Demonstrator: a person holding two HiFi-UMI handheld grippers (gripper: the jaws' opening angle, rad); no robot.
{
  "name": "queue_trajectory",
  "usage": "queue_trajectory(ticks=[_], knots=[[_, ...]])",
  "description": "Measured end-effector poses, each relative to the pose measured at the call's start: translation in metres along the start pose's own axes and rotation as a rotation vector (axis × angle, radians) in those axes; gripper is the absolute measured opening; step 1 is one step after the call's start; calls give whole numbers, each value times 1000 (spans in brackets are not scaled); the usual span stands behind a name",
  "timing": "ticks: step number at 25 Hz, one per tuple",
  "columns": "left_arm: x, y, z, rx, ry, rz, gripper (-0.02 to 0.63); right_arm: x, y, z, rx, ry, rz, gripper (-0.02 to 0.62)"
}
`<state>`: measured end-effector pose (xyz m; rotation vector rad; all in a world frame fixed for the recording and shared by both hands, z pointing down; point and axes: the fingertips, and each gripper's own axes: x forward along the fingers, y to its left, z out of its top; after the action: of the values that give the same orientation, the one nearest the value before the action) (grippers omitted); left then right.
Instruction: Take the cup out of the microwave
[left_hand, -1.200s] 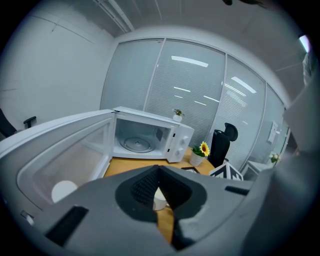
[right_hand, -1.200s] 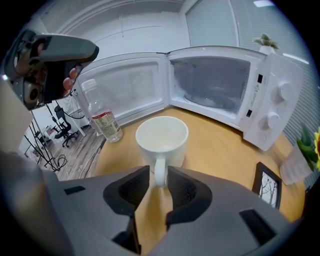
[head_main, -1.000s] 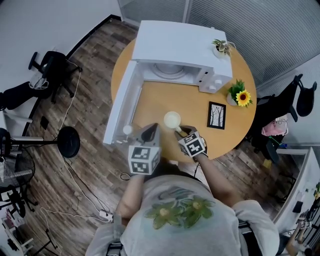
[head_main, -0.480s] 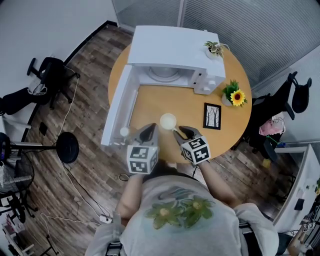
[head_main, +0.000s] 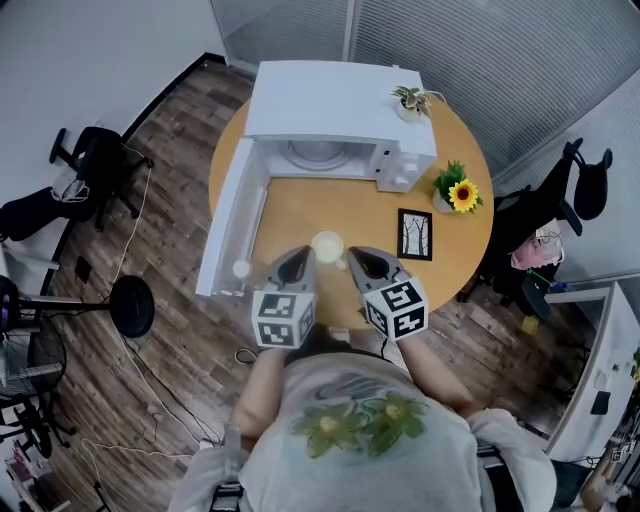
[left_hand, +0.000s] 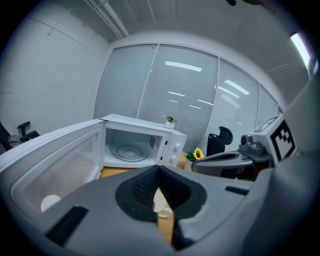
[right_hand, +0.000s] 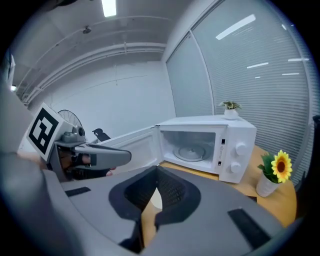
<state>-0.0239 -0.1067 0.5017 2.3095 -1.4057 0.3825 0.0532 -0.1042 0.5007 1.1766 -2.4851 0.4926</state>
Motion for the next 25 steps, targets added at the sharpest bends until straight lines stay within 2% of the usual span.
queue_trajectory(ticks=[13,25], knots=[[3,-11,16,28,-32,-24,3,-14,12,24,-71,-40,-11,15],[2,-13,24,45,-49,-38,3,-12,16,34,-58,-24,-1,15]])
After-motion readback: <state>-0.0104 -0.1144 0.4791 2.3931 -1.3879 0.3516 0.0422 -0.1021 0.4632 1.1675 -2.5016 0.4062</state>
